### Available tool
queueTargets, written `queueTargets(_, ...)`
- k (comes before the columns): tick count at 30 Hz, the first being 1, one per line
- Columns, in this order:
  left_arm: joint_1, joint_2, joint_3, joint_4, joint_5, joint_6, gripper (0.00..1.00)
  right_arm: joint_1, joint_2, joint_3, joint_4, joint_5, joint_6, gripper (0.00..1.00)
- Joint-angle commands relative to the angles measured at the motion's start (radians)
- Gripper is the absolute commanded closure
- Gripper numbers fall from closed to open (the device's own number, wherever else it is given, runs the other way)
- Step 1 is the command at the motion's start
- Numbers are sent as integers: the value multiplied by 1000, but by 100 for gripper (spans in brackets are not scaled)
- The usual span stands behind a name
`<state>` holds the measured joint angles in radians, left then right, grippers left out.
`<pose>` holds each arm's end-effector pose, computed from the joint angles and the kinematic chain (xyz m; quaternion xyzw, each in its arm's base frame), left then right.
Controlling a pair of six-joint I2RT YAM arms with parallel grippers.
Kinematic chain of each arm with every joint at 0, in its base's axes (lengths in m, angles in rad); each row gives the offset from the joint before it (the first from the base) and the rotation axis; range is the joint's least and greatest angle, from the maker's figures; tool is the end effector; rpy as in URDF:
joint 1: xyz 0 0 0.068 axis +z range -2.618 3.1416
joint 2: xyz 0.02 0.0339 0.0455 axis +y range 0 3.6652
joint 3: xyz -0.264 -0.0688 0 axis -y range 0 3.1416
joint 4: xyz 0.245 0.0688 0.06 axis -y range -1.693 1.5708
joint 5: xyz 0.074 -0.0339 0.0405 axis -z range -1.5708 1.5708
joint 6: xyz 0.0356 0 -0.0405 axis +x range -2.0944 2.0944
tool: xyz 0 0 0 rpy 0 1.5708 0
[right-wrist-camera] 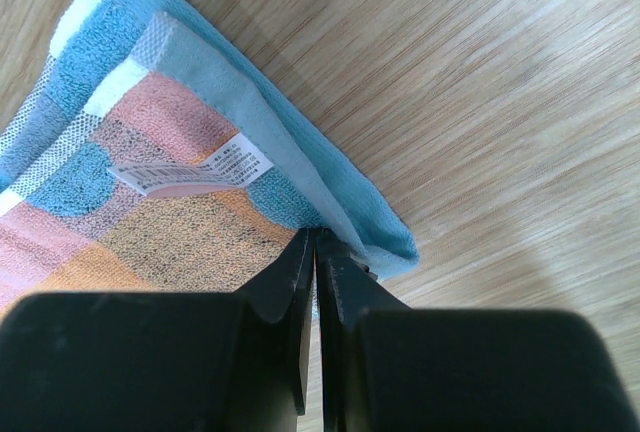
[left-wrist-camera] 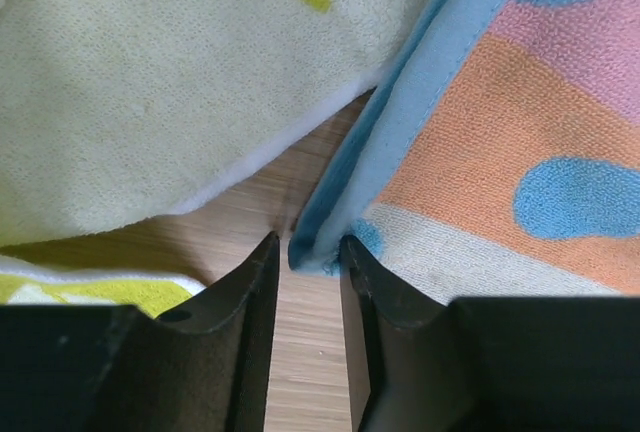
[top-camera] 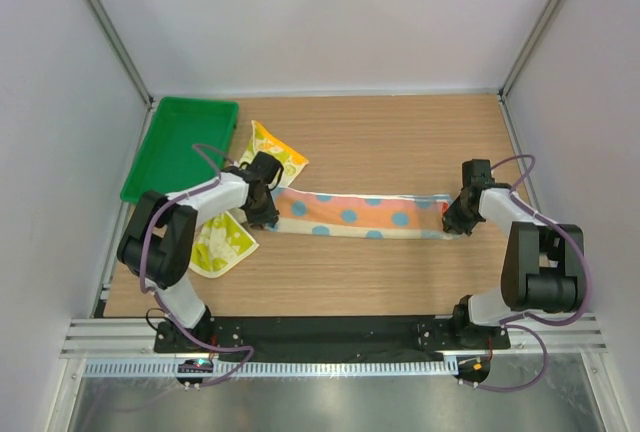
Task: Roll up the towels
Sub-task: Fold the towel
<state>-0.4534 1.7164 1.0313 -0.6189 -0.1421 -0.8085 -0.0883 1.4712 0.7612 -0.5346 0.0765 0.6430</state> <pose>0.2852 -0.1334 0.1608 -0.1839 0.9714 -0.0214 0.1486 0.2525 -0.0251 0.1583 0.3584 0.9186 0.0081 0.1664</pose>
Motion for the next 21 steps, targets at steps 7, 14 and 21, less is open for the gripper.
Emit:
queueTargets(7,-2,-30,-39,25,-43,-37,99,-4,-6,-40,-14,62,-11,88)
queueTargets(14,-1,-126,-63,-51,-94,-40,100,-8,-25,13,-62,121,3,75)
queueTargets(21,-1,-208,-62,-105,-53,-17,49,-8,-81,82,-108,138,-22,68)
